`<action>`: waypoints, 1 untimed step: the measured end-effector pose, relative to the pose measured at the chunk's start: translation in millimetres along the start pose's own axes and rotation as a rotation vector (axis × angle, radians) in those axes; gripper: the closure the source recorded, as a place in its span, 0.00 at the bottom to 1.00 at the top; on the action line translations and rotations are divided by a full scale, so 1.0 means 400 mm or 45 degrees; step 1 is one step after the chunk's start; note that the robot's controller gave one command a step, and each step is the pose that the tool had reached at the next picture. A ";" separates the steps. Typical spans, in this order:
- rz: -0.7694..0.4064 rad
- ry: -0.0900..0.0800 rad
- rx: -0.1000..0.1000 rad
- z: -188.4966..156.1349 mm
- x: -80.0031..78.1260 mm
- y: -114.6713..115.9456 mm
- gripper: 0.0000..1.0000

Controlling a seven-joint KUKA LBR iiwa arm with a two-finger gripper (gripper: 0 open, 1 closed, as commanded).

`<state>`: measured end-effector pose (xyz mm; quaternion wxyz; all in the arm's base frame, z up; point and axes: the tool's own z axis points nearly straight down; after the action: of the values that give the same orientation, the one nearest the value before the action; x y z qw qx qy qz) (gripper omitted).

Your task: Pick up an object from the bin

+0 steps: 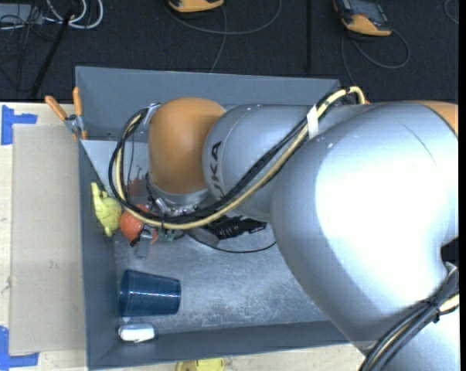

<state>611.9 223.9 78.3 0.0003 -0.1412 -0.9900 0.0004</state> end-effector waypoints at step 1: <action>0.000 -0.002 -0.002 -0.012 -0.001 0.001 1.00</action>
Offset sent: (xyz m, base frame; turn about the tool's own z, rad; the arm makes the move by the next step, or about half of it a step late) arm 0.0001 -0.0002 0.0010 0.0000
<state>612.3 224.0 82.9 -0.0005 -0.1414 -0.9900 -0.0001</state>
